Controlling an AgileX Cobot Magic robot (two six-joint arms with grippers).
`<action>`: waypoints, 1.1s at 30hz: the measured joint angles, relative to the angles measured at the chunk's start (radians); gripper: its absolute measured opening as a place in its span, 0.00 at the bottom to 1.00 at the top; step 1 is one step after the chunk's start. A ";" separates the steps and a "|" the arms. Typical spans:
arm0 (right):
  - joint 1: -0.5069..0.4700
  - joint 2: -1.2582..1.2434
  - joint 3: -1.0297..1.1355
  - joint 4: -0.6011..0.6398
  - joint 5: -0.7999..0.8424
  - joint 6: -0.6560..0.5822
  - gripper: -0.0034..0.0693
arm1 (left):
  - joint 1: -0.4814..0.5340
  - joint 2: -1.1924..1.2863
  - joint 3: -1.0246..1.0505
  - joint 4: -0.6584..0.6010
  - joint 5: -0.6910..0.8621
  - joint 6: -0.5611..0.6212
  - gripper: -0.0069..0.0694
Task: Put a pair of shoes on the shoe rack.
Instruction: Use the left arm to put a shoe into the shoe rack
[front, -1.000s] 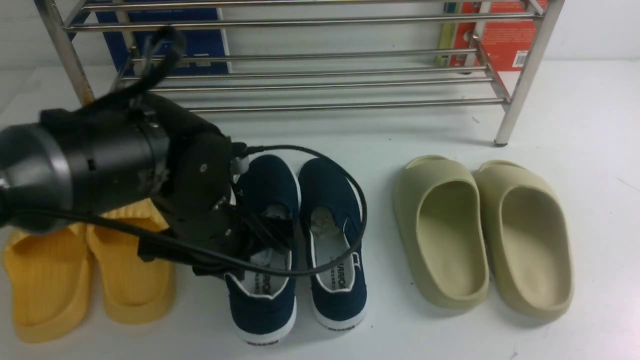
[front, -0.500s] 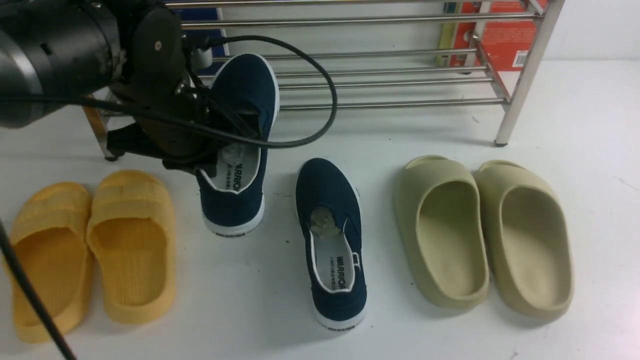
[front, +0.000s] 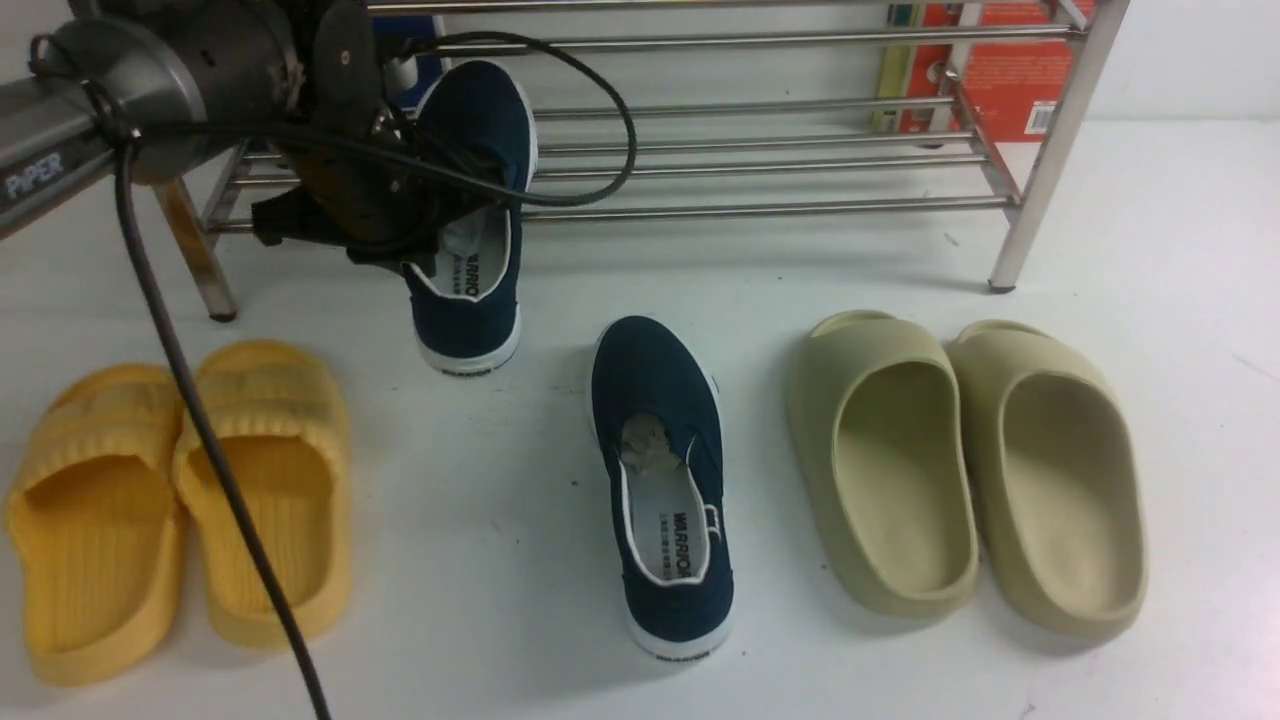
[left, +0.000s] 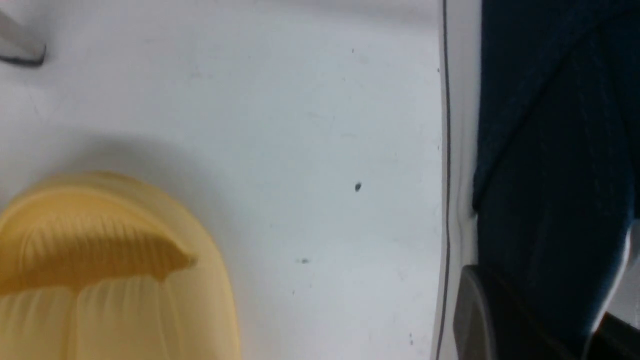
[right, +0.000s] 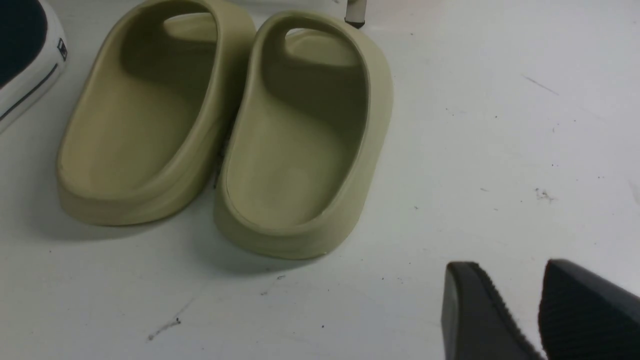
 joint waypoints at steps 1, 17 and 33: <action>0.000 0.000 0.000 0.000 0.000 0.000 0.38 | 0.000 0.021 -0.025 0.003 -0.001 0.000 0.11; 0.000 0.000 0.000 0.001 0.000 0.000 0.38 | 0.000 0.209 -0.269 0.050 -0.045 -0.001 0.11; 0.000 0.000 0.000 0.000 0.000 0.000 0.38 | 0.000 0.211 -0.272 0.069 -0.114 -0.049 0.15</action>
